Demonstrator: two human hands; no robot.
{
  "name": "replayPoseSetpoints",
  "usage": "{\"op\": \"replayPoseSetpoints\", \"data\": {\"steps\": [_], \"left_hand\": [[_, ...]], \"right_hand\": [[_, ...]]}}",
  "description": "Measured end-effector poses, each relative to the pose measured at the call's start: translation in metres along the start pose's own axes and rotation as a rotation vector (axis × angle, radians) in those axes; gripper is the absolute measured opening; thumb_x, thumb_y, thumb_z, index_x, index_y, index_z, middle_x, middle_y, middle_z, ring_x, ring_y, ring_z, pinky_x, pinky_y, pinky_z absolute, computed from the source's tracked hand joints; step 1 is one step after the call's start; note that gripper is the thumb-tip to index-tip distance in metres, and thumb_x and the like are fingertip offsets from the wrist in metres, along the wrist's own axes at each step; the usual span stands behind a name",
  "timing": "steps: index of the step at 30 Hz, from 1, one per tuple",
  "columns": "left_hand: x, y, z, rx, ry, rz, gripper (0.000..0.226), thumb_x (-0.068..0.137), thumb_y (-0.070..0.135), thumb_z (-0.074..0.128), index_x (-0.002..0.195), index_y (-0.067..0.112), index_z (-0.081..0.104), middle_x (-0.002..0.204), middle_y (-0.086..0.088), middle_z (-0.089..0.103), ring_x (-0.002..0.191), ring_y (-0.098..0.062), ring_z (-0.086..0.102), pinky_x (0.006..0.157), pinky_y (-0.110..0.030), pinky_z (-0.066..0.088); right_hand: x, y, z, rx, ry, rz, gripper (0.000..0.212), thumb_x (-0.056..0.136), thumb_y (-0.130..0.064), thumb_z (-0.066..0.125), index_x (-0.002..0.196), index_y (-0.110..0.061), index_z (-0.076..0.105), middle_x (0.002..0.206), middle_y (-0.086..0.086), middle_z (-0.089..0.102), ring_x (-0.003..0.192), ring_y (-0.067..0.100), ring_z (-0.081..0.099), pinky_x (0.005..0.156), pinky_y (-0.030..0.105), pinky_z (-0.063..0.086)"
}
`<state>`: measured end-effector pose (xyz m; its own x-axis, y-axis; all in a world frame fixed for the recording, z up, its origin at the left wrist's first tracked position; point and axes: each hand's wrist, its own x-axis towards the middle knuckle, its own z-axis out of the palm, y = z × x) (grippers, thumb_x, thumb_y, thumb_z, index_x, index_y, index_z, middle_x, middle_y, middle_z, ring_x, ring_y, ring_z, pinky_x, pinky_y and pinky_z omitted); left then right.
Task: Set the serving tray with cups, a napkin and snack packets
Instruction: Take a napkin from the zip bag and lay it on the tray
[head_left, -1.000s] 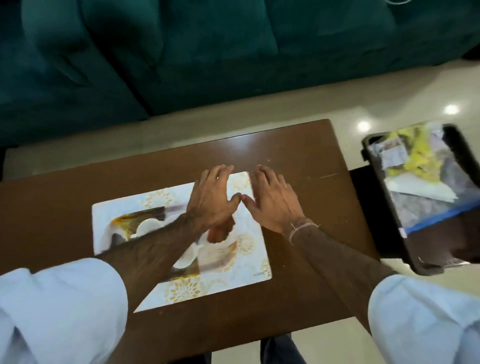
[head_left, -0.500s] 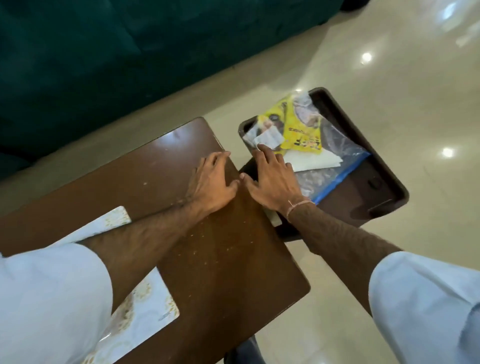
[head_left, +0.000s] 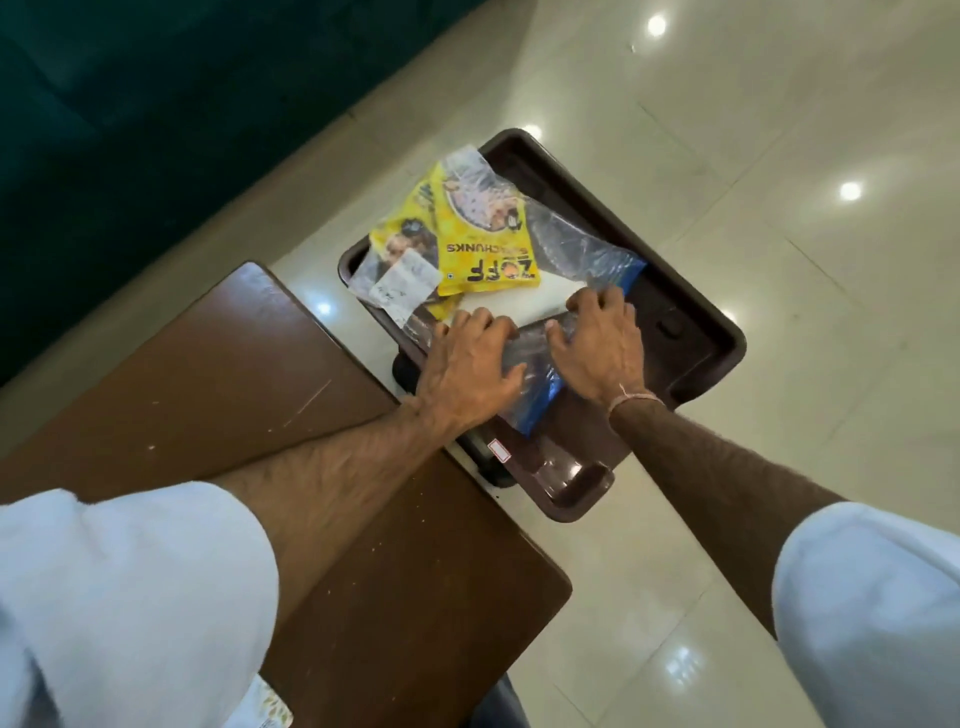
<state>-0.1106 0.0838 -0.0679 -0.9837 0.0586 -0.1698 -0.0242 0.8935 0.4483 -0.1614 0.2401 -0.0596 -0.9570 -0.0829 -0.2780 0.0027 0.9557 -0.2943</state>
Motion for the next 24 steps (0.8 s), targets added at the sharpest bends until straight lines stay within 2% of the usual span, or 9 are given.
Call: {"op": "replayPoseSetpoints", "data": {"steps": [3,7,10,13,16,17,19,21,24], "left_hand": [[0.006,0.019,0.018,-0.014,-0.150,0.003,0.053,0.079,0.055,0.068,0.118,0.020,0.058,0.113,-0.004,0.056,0.107,-0.025,0.052,0.090,-0.041,0.044],[0.012,0.038,0.035,0.035,-0.141,-0.036,0.063,0.072,0.060,0.072,0.115,0.019,0.053,0.116,-0.007,0.054,0.107,-0.026,0.051,0.089,-0.041,0.047],[0.015,0.049,0.038,0.031,-0.098,-0.064,0.045,0.077,0.044,0.069,0.109,0.016,0.056,0.113,-0.009,0.058,0.106,-0.030,0.054,0.087,-0.043,0.047],[0.018,0.053,0.032,-0.099,-0.076,-0.149,0.022,0.075,0.031,0.066,0.092,0.016,0.067,0.094,-0.004,0.069,0.092,-0.025,0.063,0.080,-0.038,0.054],[0.020,0.051,0.028,-0.335,-0.084,-0.352,0.005,0.074,0.024,0.074,0.073,0.020,0.070,0.075,0.005,0.071,0.079,-0.017,0.066,0.076,-0.032,0.055],[0.020,0.050,0.027,-0.406,-0.052,-0.402,0.010,0.075,0.022,0.075,0.070,0.021,0.067,0.070,0.008,0.067,0.075,-0.015,0.064,0.071,-0.030,0.052],[0.017,0.047,0.024,-0.510,0.062,-0.448,0.014,0.080,0.022,0.072,0.073,0.021,0.061,0.067,0.012,0.059,0.071,-0.014,0.056,0.062,-0.029,0.040],[0.010,0.045,0.020,-0.581,0.179,-0.421,0.013,0.086,0.025,0.065,0.081,0.018,0.055,0.071,0.011,0.056,0.072,-0.018,0.053,0.063,-0.029,0.035],[-0.001,0.043,0.013,-0.643,0.276,-0.310,0.011,0.090,0.028,0.054,0.089,0.018,0.048,0.076,0.007,0.056,0.073,-0.021,0.054,0.063,-0.031,0.037]], "right_hand": [[-0.002,0.019,0.005,0.120,0.016,0.093,0.042,0.092,-0.030,0.057,0.127,-0.009,0.049,0.125,0.017,0.046,0.112,0.038,0.051,0.097,0.051,0.046],[-0.007,0.032,0.008,0.287,0.091,0.161,0.037,0.091,-0.023,0.063,0.123,-0.010,0.049,0.122,0.012,0.051,0.105,0.029,0.059,0.094,0.041,0.051],[-0.007,0.034,0.007,0.472,0.126,0.263,0.032,0.091,-0.020,0.063,0.119,-0.012,0.052,0.107,0.006,0.064,0.098,0.022,0.064,0.092,0.041,0.053],[-0.006,0.034,0.005,0.716,0.132,0.410,0.023,0.092,-0.018,0.062,0.114,-0.015,0.058,0.095,0.003,0.071,0.092,0.022,0.069,0.090,0.042,0.055],[-0.005,0.029,0.002,0.955,0.168,0.529,0.012,0.093,-0.012,0.059,0.103,-0.015,0.063,0.091,0.010,0.074,0.069,0.018,0.069,0.066,0.029,0.058],[-0.004,0.026,0.001,1.041,0.162,0.551,0.010,0.094,-0.009,0.058,0.101,-0.013,0.063,0.090,0.012,0.075,0.062,0.017,0.067,0.058,0.026,0.056],[-0.003,0.020,-0.001,1.201,0.106,0.582,0.011,0.095,-0.003,0.055,0.102,-0.005,0.063,0.088,0.017,0.073,0.059,0.019,0.066,0.054,0.026,0.054],[0.001,0.011,-0.003,1.357,0.013,0.604,0.012,0.097,0.002,0.052,0.105,0.002,0.061,0.086,0.018,0.070,0.061,0.020,0.067,0.057,0.027,0.057],[0.008,-0.007,-0.009,1.495,-0.115,0.682,0.012,0.093,0.009,0.056,0.104,0.005,0.059,0.076,0.017,0.065,0.054,0.019,0.067,0.054,0.025,0.060]]}}
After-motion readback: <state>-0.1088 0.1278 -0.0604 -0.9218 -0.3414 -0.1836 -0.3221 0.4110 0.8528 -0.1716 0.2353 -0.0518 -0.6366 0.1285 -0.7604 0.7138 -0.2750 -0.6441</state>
